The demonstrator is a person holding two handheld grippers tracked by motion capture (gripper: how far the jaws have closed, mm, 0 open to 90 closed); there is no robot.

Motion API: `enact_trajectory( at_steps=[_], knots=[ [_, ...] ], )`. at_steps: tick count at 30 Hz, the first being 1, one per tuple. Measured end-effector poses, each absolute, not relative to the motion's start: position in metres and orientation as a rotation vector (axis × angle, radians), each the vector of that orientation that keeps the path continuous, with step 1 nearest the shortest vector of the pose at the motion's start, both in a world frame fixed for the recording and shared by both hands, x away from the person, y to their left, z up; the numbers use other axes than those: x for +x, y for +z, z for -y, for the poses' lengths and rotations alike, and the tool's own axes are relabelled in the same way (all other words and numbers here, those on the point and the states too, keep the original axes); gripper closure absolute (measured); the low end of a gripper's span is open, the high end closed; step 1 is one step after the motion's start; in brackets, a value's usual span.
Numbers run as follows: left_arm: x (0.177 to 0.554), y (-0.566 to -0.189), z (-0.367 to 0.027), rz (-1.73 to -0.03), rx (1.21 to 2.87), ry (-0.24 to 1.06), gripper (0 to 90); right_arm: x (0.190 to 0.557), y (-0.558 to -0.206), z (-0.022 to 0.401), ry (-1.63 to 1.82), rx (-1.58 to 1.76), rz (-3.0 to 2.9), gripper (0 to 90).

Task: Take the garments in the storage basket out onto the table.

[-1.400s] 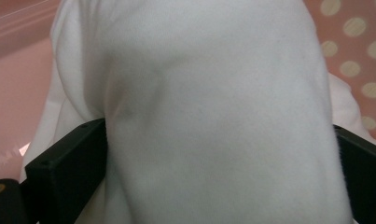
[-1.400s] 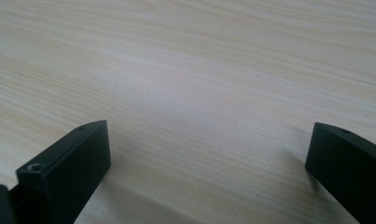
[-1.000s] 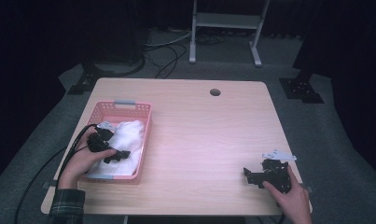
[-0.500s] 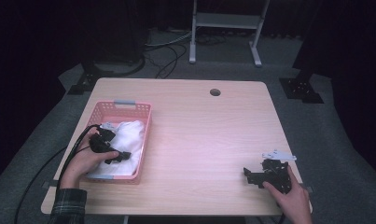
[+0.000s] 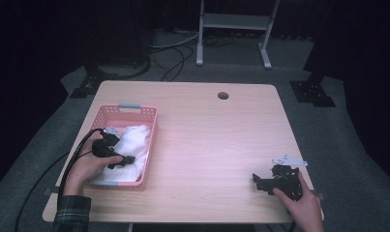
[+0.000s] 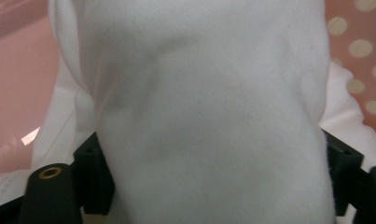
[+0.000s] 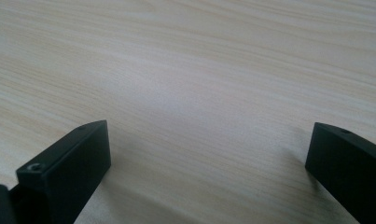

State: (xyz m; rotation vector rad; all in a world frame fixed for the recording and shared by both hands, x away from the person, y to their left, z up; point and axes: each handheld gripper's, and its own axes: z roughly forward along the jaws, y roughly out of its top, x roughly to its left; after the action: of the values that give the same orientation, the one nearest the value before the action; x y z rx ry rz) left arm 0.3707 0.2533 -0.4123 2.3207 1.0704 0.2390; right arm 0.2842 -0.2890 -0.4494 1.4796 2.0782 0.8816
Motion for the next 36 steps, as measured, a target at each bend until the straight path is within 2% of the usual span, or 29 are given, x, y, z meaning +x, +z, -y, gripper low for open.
enact_trajectory(
  at_steps=[11, 15, 36],
  knots=[
    [0.37, -0.409, -0.253, -1.048, 2.323, 0.219, 36.7, 0.284, -0.449, 0.289, 0.882, 1.48, -2.078, 0.0],
    [0.369, -0.406, -0.251, -1.038, 2.326, 0.213, 48.7, 0.284, -0.449, 0.289, 0.882, 1.48, -2.078, 0.0],
    [0.37, -0.397, -0.256, -1.113, 2.183, 0.236, 52.7, 0.284, -0.449, 0.289, 0.881, 1.479, -2.078, 0.0]
  ],
)
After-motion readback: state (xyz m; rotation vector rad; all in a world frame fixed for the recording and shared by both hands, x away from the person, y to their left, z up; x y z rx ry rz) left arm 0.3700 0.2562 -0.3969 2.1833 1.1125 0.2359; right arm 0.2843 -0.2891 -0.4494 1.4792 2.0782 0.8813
